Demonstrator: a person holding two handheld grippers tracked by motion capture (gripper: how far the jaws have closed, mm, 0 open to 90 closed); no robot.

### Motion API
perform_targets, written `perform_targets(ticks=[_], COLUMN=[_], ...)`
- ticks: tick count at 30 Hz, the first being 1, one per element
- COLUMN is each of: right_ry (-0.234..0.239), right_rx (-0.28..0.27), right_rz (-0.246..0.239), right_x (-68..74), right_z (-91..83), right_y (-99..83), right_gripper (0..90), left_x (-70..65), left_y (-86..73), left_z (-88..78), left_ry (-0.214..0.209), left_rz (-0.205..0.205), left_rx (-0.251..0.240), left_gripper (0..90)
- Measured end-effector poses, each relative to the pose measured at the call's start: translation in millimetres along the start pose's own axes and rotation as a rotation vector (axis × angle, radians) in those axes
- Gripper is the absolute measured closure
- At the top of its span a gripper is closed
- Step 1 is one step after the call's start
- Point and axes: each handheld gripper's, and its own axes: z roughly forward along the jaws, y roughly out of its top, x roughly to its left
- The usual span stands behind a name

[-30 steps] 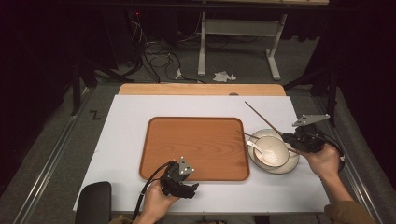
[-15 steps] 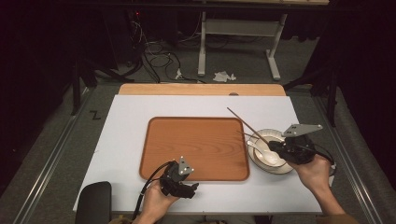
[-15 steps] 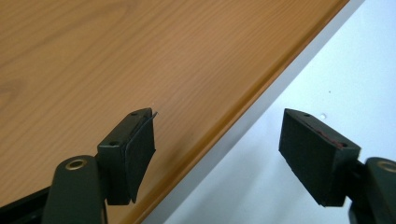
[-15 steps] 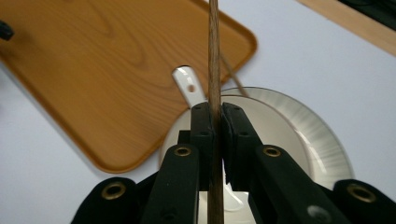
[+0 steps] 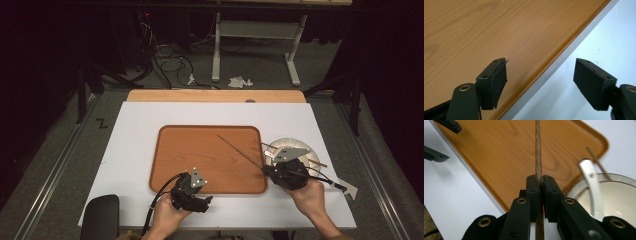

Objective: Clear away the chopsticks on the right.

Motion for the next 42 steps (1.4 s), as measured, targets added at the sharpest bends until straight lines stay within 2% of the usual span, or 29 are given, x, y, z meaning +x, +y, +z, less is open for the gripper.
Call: perform_targets(ticks=[6, 13, 22, 26, 30, 32, 42], right_ry=[0.013, -0.029, -0.033, -0.033, -0.036, -0.042, -0.089], right_rx=[0.027, 0.082, 0.157, 0.18, 0.177, 0.174, 0.179], right_rz=[0.021, 0.019, 0.027, 0.031, 0.035, 0.034, 0.083], right_x=[8.5, 12.3, 13.7, 13.6, 13.1, 13.1, 12.0], right_z=[24.7, 52.1, 75.8, 80.7, 80.4, 80.6, 79.2], right_y=[0.5, -0.5, -3.0, -4.0, -4.6, -4.9, -6.5], right_gripper=[84.8, 84.7, 84.0, 82.4, 81.1, 83.3, 84.1], left_x=[0.3, -0.1, -1.7, -2.8, -2.4, -1.8, -0.9], left_y=[0.4, 0.6, 0.6, 0.6, 0.2, 0.7, 0.8], left_z=[0.0, -0.6, 0.5, 1.3, 0.6, 0.0, -1.8], left_ry=[-0.001, -0.001, -0.002, -0.002, 0.001, -0.001, 0.003], left_rz=[-0.001, 0.001, 0.012, 0.017, 0.016, 0.013, 0.012], left_rx=[0.001, -0.002, 0.005, 0.009, 0.004, 0.003, -0.002], left_gripper=[26.8, 26.8, 26.8, 26.8, 26.8, 26.8, 26.8])
